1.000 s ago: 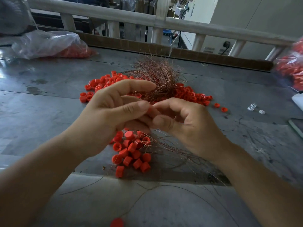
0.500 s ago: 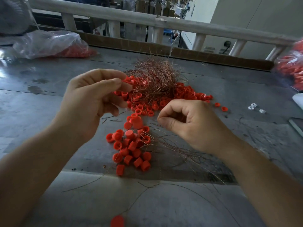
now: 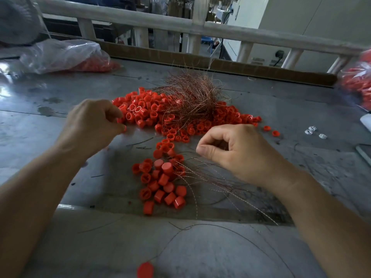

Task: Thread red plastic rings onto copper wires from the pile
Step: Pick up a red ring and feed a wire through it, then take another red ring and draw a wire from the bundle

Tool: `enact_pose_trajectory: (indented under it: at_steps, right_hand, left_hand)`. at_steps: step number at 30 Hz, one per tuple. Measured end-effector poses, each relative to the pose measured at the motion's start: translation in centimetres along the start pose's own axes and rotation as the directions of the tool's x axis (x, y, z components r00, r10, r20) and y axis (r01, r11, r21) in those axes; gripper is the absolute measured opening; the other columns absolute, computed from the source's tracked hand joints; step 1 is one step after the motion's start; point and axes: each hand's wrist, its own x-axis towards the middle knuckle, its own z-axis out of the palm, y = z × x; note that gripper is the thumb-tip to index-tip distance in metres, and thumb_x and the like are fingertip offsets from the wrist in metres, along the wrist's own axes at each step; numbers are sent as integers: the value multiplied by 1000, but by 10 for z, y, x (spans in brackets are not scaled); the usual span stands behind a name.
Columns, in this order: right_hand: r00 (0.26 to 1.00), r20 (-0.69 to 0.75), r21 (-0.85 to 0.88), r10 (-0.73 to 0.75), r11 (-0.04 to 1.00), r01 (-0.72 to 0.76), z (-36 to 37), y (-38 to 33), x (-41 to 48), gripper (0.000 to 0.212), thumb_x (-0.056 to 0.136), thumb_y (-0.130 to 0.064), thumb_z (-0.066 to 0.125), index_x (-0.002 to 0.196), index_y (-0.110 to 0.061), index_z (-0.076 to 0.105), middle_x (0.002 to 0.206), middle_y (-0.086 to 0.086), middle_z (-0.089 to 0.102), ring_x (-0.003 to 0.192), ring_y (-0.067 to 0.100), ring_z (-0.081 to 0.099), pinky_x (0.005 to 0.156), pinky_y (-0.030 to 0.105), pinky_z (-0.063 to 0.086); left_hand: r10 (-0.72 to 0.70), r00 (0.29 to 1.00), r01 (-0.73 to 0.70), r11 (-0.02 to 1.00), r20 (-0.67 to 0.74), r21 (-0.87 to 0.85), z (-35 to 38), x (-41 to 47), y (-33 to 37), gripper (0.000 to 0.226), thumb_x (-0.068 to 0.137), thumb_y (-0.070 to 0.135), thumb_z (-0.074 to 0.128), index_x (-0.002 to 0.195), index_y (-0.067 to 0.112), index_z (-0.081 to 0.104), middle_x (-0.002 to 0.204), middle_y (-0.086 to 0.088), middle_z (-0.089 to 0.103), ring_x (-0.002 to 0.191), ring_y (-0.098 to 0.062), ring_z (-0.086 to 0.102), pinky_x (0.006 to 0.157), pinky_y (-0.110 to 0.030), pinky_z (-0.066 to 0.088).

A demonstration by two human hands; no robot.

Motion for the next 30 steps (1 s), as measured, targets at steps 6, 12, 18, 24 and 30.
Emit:
enact_pose_trajectory:
  at_steps: [6,12,18,24,30]
  right_hand:
    - [995,-92,-35,39,998,-42,-6,7,3,10,82,-28,65,72,-26,65,63,-10,62,63,9,57,57,18,45]
    - [986,-125,-118,110,985,-125,-8,17,6,11,82,-30,65,71,-26,65,65,-8,64,60,8,57,57,17,44]
    - [973,-163,-232,163,952,-198,-8,36,12,7,83,-29,65,85,-22,67,78,-12,59,71,4,54,60,16,39]
    - [950,-250,-155,190,960,-232,-7,50,23,39,83,-20,66,120,-18,58,136,-2,41,117,14,46,96,19,33]
    - [966,-204,-79,161,980,-180,-1,48,26,56,86,-13,61,137,-11,39,147,-1,31,129,14,38,105,38,36]
  left_hand:
    - [20,995,-41,978,101,207,8,0,-2,18,77,19,71,95,16,70,94,-13,65,89,-34,56,69,-31,37]
    - [57,997,-59,998,54,37,6,-4,9,9,76,17,70,78,22,63,82,-8,66,75,-27,56,67,-30,39]
    - [224,972,-236,933,-74,-270,-3,-28,40,24,76,11,70,75,32,59,72,20,59,62,16,53,58,3,34]
    - [465,885,-460,859,-36,-225,-2,-45,52,14,73,7,74,82,15,67,75,23,55,71,17,51,66,1,37]
    - [510,860,-502,840,-19,-205,-2,-46,54,18,72,22,61,87,14,69,76,28,51,72,13,54,68,-14,45]
